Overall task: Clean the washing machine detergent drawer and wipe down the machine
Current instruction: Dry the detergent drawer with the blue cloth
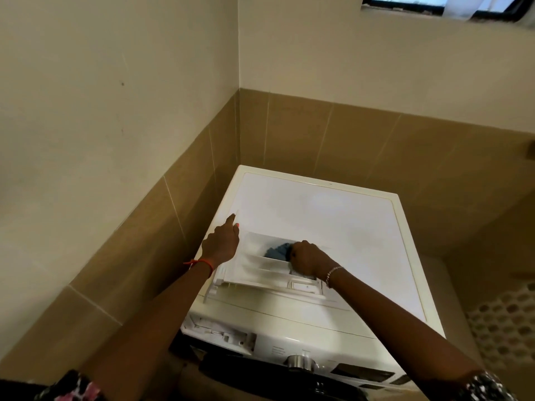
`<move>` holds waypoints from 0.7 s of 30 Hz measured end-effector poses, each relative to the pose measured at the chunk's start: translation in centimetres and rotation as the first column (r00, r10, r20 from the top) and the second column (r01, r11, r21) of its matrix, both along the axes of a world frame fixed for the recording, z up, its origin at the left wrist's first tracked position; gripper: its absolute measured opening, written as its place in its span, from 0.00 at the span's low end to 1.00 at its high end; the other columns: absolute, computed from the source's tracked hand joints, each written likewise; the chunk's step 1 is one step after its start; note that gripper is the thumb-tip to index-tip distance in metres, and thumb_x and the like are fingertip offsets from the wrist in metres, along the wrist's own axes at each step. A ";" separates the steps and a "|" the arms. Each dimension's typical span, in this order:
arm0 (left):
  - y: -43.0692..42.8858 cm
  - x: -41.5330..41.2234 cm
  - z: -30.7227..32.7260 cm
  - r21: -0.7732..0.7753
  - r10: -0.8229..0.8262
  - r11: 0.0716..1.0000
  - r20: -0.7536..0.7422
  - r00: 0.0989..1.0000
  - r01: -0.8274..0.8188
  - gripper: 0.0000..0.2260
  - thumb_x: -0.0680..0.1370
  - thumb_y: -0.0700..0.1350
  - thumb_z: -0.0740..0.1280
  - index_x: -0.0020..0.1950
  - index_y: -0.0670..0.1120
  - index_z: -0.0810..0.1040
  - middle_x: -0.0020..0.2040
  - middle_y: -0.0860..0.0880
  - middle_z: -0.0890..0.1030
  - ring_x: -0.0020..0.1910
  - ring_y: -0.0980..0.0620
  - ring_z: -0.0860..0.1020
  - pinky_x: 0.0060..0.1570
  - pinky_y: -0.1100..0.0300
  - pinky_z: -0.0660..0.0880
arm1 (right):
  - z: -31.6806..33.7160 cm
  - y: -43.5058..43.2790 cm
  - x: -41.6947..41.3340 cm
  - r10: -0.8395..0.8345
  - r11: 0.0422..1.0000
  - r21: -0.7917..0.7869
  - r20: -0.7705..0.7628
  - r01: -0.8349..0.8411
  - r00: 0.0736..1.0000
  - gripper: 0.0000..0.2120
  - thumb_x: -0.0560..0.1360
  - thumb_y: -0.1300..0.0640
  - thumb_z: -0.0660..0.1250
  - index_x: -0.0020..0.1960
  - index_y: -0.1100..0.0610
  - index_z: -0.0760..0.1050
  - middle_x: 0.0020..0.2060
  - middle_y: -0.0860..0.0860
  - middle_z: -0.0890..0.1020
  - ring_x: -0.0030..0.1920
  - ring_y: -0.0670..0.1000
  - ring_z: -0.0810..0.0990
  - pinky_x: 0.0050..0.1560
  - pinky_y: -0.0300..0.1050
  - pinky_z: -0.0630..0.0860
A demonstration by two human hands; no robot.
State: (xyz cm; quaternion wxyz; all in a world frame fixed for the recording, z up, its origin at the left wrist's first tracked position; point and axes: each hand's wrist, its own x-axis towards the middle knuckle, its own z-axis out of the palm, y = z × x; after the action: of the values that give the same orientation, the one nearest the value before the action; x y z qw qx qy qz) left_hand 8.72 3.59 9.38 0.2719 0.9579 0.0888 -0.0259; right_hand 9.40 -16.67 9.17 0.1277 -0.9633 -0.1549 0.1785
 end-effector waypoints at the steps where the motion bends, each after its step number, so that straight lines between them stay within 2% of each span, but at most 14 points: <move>1: -0.2 0.0 0.0 0.005 -0.001 1.000 0.000 1.000 0.001 0.21 0.83 0.49 0.48 0.76 0.48 0.56 0.55 0.39 0.79 0.52 0.41 0.78 0.50 0.52 0.73 | 0.0 -0.5 -0.4 -0.003 1.000 -0.011 0.013 0.004 1.000 0.12 0.75 0.63 0.58 0.53 0.67 0.76 0.53 0.63 0.80 0.53 0.61 0.78 0.45 0.43 0.69; 4: -0.6 -0.2 0.2 0.030 -0.013 0.999 -0.009 1.000 0.014 0.20 0.83 0.49 0.48 0.76 0.49 0.56 0.56 0.40 0.79 0.53 0.42 0.78 0.45 0.55 0.69 | -0.4 -1.5 -0.8 -0.171 0.980 0.108 0.017 0.169 0.985 0.10 0.77 0.63 0.58 0.42 0.66 0.76 0.43 0.63 0.79 0.46 0.59 0.77 0.41 0.43 0.67; 6: -0.4 -0.2 0.0 0.016 -0.019 1.000 -0.014 1.000 0.019 0.20 0.83 0.49 0.48 0.75 0.50 0.57 0.55 0.40 0.79 0.51 0.42 0.78 0.46 0.56 0.71 | 0.5 -2.7 -0.2 -0.432 0.840 0.307 -0.124 0.448 0.893 0.12 0.77 0.64 0.56 0.35 0.61 0.69 0.35 0.57 0.74 0.40 0.55 0.73 0.41 0.42 0.66; 8: -0.2 -0.2 -0.2 -0.020 -0.020 1.000 -0.024 1.000 0.020 0.20 0.83 0.50 0.49 0.75 0.50 0.57 0.54 0.40 0.80 0.51 0.41 0.78 0.50 0.51 0.74 | 1.7 -4.4 0.4 -0.571 0.545 0.459 -0.410 0.702 0.711 0.13 0.77 0.65 0.54 0.34 0.58 0.67 0.34 0.54 0.71 0.35 0.52 0.71 0.40 0.43 0.71; 11: -0.3 -0.1 -0.3 -0.031 -0.022 0.999 -0.021 1.000 0.021 0.20 0.83 0.49 0.49 0.75 0.50 0.57 0.54 0.40 0.80 0.51 0.41 0.78 0.51 0.49 0.74 | 4.0 -6.1 0.6 -0.430 -0.059 0.538 -0.774 0.841 0.465 0.15 0.77 0.67 0.52 0.33 0.60 0.65 0.31 0.55 0.70 0.32 0.52 0.70 0.28 0.38 0.74; 12: -0.3 -0.1 -0.2 -0.035 -0.019 0.999 -0.016 1.000 0.018 0.20 0.83 0.49 0.49 0.75 0.50 0.57 0.55 0.40 0.80 0.51 0.41 0.78 0.52 0.49 0.74 | 4.8 -6.1 0.6 -0.392 -0.150 0.551 -0.796 0.821 0.462 0.14 0.77 0.67 0.53 0.33 0.62 0.67 0.31 0.55 0.71 0.33 0.52 0.70 0.29 0.39 0.74; 13: -0.3 -0.1 -0.3 -0.037 -0.017 0.999 -0.014 1.000 0.016 0.20 0.83 0.49 0.49 0.75 0.50 0.57 0.55 0.40 0.80 0.52 0.41 0.78 0.52 0.48 0.74 | 5.3 -5.6 0.7 -0.430 -0.120 0.614 -0.740 0.780 0.517 0.13 0.77 0.67 0.55 0.34 0.63 0.69 0.32 0.56 0.73 0.33 0.53 0.72 0.31 0.41 0.73; 14: -0.3 -0.1 -0.3 -0.039 -0.019 0.999 -0.011 1.000 0.019 0.20 0.83 0.49 0.49 0.75 0.50 0.57 0.54 0.40 0.80 0.51 0.41 0.78 0.53 0.48 0.74 | 5.7 -4.8 0.7 -0.507 -0.002 0.695 -0.621 0.719 0.598 0.11 0.76 0.66 0.57 0.36 0.64 0.71 0.32 0.57 0.75 0.32 0.52 0.74 0.31 0.42 0.72; 16: -0.2 -0.2 -0.3 -0.045 -0.028 0.999 -0.009 1.000 0.027 0.20 0.83 0.49 0.49 0.75 0.50 0.57 0.53 0.40 0.80 0.50 0.41 0.79 0.51 0.48 0.75 | 5.9 -2.5 0.3 -0.570 0.312 0.788 -0.292 0.531 0.768 0.10 0.76 0.66 0.59 0.38 0.67 0.74 0.30 0.58 0.76 0.24 0.50 0.74 0.24 0.38 0.69; 17: -0.2 -0.2 -0.3 -0.045 -0.029 0.999 -0.009 1.000 0.029 0.20 0.83 0.49 0.49 0.75 0.50 0.57 0.53 0.40 0.80 0.49 0.41 0.79 0.51 0.49 0.75 | 5.6 -1.2 0.1 -0.537 0.488 0.773 -0.100 0.406 0.837 0.10 0.76 0.67 0.59 0.38 0.68 0.75 0.30 0.60 0.77 0.23 0.50 0.75 0.24 0.37 0.69; 18: -0.2 -0.3 -0.2 -0.039 -0.027 0.999 -0.010 1.000 0.027 0.20 0.83 0.50 0.49 0.75 0.50 0.57 0.53 0.40 0.80 0.50 0.40 0.78 0.50 0.49 0.74 | 4.9 0.1 -0.1 -0.462 0.649 0.702 0.059 0.292 0.885 0.10 0.75 0.68 0.58 0.40 0.69 0.76 0.32 0.63 0.78 0.27 0.54 0.77 0.28 0.40 0.71; 19: -0.1 -0.3 -0.2 -0.033 -0.025 0.999 -0.009 1.000 0.025 0.20 0.83 0.50 0.49 0.75 0.50 0.57 0.54 0.40 0.80 0.50 0.40 0.78 0.50 0.50 0.74 | 3.6 1.3 -0.2 -0.354 0.768 0.608 0.143 0.200 0.924 0.10 0.75 0.68 0.57 0.46 0.69 0.77 0.39 0.66 0.80 0.36 0.58 0.80 0.37 0.44 0.74; 20: -0.1 -0.3 -0.2 -0.030 -0.026 0.999 -0.007 1.000 0.026 0.20 0.83 0.49 0.49 0.75 0.50 0.57 0.54 0.40 0.80 0.50 0.40 0.78 0.50 0.50 0.74 | 2.6 2.7 -0.5 -0.223 0.861 0.496 0.167 0.113 0.960 0.12 0.76 0.67 0.57 0.55 0.69 0.75 0.50 0.67 0.79 0.49 0.61 0.80 0.49 0.47 0.73; 21: -0.1 -0.3 -0.2 -0.031 -0.025 0.999 -0.009 1.000 0.025 0.20 0.83 0.49 0.49 0.75 0.50 0.57 0.55 0.40 0.80 0.51 0.40 0.78 0.51 0.50 0.75 | 1.6 3.7 -1.0 -0.084 0.928 0.373 0.143 0.025 0.986 0.16 0.77 0.65 0.57 0.64 0.68 0.70 0.61 0.65 0.75 0.61 0.61 0.74 0.60 0.48 0.69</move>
State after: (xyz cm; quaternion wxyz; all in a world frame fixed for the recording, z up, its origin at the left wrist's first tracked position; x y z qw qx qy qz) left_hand 8.37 3.45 9.17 0.2857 0.9545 0.0776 -0.0352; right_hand 8.42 -12.99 10.73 0.2992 -0.9369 -0.1683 0.0664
